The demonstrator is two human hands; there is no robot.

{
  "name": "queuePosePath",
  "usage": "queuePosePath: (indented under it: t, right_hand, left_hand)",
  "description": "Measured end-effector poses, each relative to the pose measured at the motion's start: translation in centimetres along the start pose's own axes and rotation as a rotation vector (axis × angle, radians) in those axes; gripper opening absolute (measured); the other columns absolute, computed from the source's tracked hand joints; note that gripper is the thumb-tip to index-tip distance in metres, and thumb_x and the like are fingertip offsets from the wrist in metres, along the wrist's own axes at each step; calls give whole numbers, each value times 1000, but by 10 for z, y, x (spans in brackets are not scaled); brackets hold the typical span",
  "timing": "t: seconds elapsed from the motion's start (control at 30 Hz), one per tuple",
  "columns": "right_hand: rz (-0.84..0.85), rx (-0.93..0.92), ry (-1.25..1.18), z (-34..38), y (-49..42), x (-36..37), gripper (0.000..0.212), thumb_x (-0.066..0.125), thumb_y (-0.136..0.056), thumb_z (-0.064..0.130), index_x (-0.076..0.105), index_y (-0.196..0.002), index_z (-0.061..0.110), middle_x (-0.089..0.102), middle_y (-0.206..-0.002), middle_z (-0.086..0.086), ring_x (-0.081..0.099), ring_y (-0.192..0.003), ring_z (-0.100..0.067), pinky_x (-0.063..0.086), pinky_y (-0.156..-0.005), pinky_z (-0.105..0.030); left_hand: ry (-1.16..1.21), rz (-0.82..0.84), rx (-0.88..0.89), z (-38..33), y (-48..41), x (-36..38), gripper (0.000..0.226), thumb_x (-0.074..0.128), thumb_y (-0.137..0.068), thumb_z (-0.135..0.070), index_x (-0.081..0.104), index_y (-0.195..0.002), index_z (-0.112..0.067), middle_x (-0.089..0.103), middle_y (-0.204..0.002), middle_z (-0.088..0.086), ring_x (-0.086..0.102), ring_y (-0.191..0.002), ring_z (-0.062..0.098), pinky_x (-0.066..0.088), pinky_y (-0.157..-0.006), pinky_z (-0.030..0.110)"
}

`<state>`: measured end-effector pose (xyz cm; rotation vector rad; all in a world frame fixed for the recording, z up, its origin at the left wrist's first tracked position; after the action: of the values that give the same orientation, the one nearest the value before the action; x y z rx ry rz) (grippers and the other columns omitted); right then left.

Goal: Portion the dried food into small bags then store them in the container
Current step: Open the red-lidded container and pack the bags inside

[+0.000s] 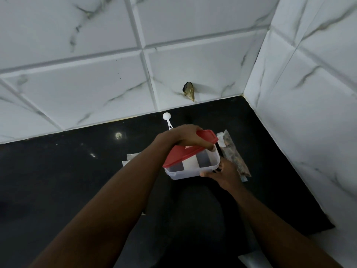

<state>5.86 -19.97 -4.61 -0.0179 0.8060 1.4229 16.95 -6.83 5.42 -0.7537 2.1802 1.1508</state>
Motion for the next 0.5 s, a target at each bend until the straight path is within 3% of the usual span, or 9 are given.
queuePosePath:
  t: [0.1, 0.27, 0.4, 0.5]
  right_hand:
    - [-13, -10, -12, 1, 1, -3, 87, 90, -71, 32, 46, -146, 19, 55, -146, -6, 52, -134, -23, 42, -105, -36]
    - [-23, -9, 24, 1, 0, 0, 91, 90, -71, 36, 43, -149, 23, 51, -150, -3, 48, -138, -22, 39, -115, -45]
    - [-1, -38, 32, 5, 5, -2, 97, 90, -71, 29, 37, -152, 24, 47, -153, 0, 45, -140, -20, 37, -117, -44]
    - [36, -108, 97, 8, 7, -6, 105, 91, -69, 20, 31, -155, 29, 44, -154, 6, 42, -143, -17, 37, -118, -48]
  left_hand:
    - [127, 32, 25, 0, 1, -9, 88, 70, -86, -62, 35, -157, -24, 48, -152, 7, 52, -126, 25, 45, -101, 41]
    - [335, 1, 88, 3, 15, -33, 83, 71, -86, -58, 40, -155, -24, 53, -148, 5, 55, -118, 19, 45, -85, 29]
    - [563, -109, 176, 18, 38, -52, 107, 71, -64, -69, 38, -157, -25, 51, -148, 1, 52, -128, 19, 43, -96, 33]
    - [750, -201, 267, 38, 54, -64, 119, 78, -58, -70, 35, -158, -20, 52, -148, 3, 52, -133, 24, 45, -110, 44]
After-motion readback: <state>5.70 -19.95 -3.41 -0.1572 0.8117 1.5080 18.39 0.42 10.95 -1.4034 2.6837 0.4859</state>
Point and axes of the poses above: each hand's wrist, its own y-axis away from the middle knuckle, its own x-axis out of the palm, z = x × y, the point moved 9 cm from there along -y, towards the middle knuckle
